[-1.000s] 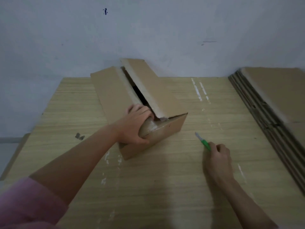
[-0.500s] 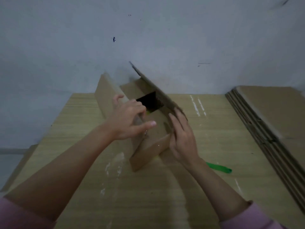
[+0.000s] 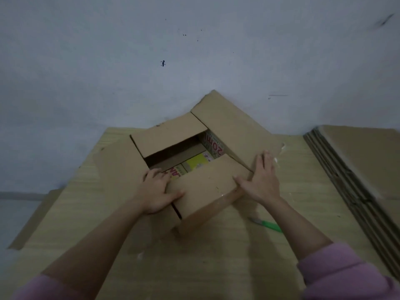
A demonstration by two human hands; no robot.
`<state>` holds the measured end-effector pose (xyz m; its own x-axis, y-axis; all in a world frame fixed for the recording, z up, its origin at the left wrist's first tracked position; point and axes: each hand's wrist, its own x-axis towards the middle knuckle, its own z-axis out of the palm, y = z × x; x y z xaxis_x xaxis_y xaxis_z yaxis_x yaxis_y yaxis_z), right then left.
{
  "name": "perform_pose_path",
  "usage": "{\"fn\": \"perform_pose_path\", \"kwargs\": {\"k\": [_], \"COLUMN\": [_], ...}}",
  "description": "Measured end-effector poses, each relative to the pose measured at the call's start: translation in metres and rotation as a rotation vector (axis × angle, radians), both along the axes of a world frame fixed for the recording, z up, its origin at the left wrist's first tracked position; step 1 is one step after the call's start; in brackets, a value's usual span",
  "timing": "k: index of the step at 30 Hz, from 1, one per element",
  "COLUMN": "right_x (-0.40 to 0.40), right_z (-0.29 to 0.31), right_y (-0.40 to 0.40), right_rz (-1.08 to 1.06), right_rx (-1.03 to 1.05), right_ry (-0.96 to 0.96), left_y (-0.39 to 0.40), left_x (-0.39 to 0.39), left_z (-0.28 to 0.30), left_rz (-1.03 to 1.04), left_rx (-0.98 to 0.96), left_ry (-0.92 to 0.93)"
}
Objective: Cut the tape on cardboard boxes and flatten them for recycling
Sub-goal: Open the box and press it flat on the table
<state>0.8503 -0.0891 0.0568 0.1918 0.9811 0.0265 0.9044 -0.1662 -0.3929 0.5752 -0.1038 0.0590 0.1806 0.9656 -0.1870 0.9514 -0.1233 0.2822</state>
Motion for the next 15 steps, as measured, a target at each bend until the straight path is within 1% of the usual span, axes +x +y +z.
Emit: {"fn": "perform_pose_path", "kwargs": {"k": [1, 3, 5, 6, 7, 8, 10, 13, 14, 15], "right_x": [0.003, 0.003, 0.002, 0.002, 0.002, -0.001, -0.009, -0.030, -0.037, -0.046], "right_z": [0.000, 0.002, 0.005, 0.006, 0.008, 0.009, 0.014, 0.045, 0.061, 0.078], "right_y": [0.000, -0.002, 0.002, 0.007, 0.012, 0.016, 0.022, 0.025, 0.027, 0.027], "right_rz": [-0.001, -0.082, -0.304, -0.431, -0.527, -0.561, -0.524, -0.439, -0.387, -0.323], "right_rx": [0.012, 0.130, 0.316, 0.340, 0.305, 0.267, 0.259, 0.357, 0.384, 0.406], "right_ry": [0.062, 0.225, 0.398, 0.488, 0.584, 0.695, 0.879, 0.961, 1.010, 1.059], "left_y": [-0.003, -0.007, -0.006, -0.005, -0.006, -0.008, -0.013, -0.017, -0.017, -0.017], "left_x": [0.000, -0.001, -0.006, -0.008, -0.010, -0.011, -0.012, -0.019, -0.024, -0.030], "left_z": [-0.006, -0.011, -0.015, -0.017, -0.016, -0.013, -0.004, 0.009, 0.013, 0.016], "left_rz": [0.033, 0.147, 0.194, 0.184, 0.171, 0.148, 0.090, -0.029, -0.058, -0.084], "left_rx": [0.043, 0.069, 0.027, 0.016, 0.005, 0.006, 0.025, 0.050, 0.076, 0.102], "left_ry": [-0.071, -0.328, -0.604, -0.685, -0.744, -0.785, -0.884, -1.097, -1.138, -1.141]}}
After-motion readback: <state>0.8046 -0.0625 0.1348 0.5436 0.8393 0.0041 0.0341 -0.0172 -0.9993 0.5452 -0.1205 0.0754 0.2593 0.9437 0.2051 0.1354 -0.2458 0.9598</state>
